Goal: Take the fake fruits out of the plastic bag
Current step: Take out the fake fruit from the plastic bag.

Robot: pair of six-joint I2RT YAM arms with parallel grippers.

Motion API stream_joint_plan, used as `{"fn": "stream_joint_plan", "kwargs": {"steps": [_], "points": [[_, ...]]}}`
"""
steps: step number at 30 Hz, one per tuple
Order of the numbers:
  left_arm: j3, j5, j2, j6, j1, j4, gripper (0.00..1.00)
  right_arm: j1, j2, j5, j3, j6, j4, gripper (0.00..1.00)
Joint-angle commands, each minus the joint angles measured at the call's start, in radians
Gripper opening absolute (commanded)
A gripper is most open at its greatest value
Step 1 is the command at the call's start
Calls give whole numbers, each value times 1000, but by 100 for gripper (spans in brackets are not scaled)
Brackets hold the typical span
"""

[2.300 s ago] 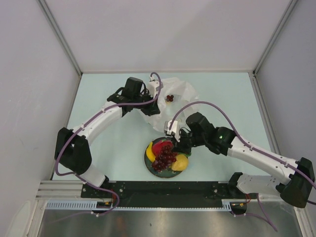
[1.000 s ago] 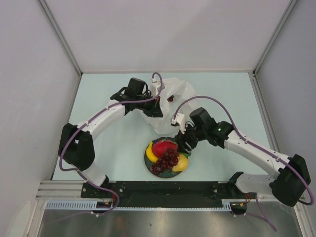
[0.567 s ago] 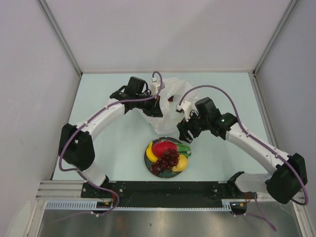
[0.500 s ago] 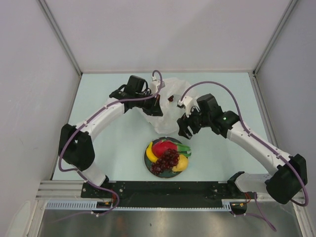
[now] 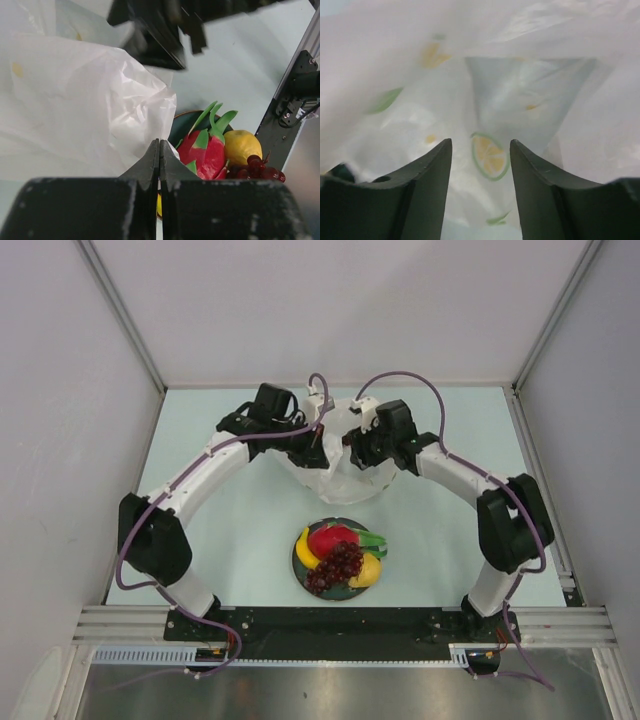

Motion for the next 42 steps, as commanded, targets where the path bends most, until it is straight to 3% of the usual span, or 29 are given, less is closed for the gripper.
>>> {"fn": "stream_joint_plan", "kwargs": {"steps": [1, 10, 22, 29, 31, 36, 42], "points": [[45, 43, -17, 24, 11, -22, 0, -77, 92, 60, 106, 112, 105, 51], [56, 204, 55, 7, 11, -25, 0, -80, 205, 2, 111, 187, 286, 51], [91, 233, 115, 23, 16, -69, 0, -74, 392, 130, 244, 251, 357, 64], [71, 235, 110, 32, 16, -81, 0, -59, 537, 164, 386, 265, 348, 63], [66, 229, 107, 32, 16, -85, 0, -53, 581, 180, 424, 266, 343, 60], [56, 201, 86, 41, 16, -89, 0, -48, 623, 229, 464, 262, 349, 39], [34, 181, 63, 52, 16, -88, 0, -50, 601, 258, 438, 248, 343, 31]]}}
